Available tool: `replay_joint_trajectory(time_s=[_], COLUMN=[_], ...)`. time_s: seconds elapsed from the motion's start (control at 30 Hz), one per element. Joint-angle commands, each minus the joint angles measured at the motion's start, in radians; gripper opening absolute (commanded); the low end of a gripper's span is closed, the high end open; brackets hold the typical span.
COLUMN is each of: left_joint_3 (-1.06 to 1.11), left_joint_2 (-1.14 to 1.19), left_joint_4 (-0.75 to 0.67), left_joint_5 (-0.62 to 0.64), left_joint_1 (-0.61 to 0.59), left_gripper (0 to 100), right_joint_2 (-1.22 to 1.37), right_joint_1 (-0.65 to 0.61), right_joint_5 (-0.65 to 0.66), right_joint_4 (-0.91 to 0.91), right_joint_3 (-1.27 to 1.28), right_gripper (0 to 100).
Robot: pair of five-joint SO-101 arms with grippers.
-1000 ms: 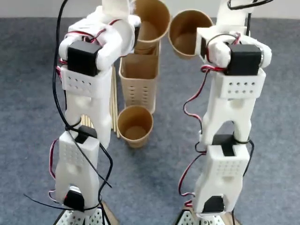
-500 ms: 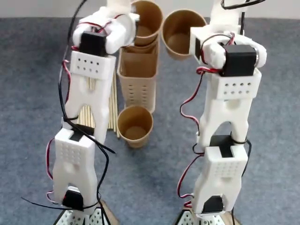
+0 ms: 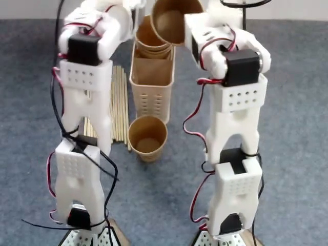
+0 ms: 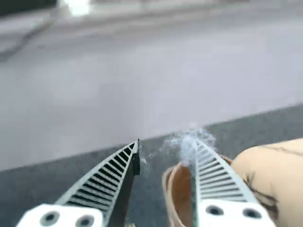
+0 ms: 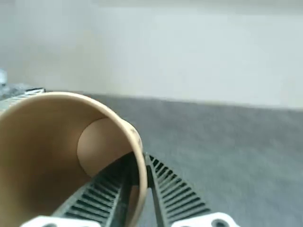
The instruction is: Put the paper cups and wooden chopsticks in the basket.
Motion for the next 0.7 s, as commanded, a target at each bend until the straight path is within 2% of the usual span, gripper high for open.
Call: replay_joint_trajectory(time_s=[0.0, 0.17, 0.43, 0.67], left_joint_3=[-0.134, -0.173, -0.173, -0.173], left_joint_2=[-0.059, -0.054, -0.053, -0.062], left_joint_4=[0.04, 0.098, 0.175, 0.442], left_joint_5=[-0.005, -0.005, -0.005, -0.009], left_joint_1=[-0.054, -0.11, -0.154, -0.153], left_gripper=[19, 19, 19, 20], right_joint_2=[-0.03, 0.068, 0.229, 0.183], right_joint_1=[-0.031, -0.042, -0.044, -0.035], right_joint_5=[0.002, 0.002, 0.006, 0.002], right_joint_4=[-0.104, -0.185, -0.188, -0.084], right_joint_3=[0.025, 0.084, 0.067, -0.008], right_gripper=[0.5, 0.5, 1.3, 20.9])
